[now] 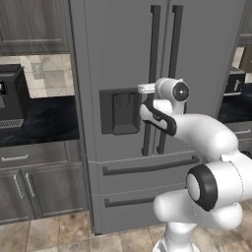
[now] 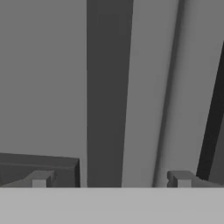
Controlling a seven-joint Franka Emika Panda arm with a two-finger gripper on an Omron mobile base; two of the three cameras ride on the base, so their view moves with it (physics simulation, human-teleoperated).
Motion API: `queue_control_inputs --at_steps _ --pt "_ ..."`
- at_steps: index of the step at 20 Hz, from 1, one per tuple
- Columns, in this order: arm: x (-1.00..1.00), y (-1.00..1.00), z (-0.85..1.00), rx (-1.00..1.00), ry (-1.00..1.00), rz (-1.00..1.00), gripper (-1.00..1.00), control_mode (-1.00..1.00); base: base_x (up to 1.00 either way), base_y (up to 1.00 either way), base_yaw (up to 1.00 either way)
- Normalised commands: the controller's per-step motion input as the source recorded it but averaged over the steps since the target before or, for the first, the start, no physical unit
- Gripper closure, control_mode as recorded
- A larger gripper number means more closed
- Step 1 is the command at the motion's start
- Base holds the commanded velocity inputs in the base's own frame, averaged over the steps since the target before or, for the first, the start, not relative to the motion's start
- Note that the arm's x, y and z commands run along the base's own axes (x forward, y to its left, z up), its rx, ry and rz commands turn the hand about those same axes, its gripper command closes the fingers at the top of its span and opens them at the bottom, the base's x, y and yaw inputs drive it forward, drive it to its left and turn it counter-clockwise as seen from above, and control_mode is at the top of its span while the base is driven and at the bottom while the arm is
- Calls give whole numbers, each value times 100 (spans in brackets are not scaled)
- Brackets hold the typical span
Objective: Take the cake and donut from the fridge and place them on the empty tray on the dining counter.
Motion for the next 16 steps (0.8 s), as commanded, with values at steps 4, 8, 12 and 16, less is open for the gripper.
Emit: queue_control_inputs --at_steps 4,8,12,16 --pt "15 0 -5 0 -8 0 -100 -100 0 0 0" --pt "29 0 -11 0 -10 0 -100 -100 0 0 0" --pt "34 0 -4 0 -10 0 -100 -100 0 0 0" --pt "32 0 -7 0 -10 0 -100 -100 0 0 0"
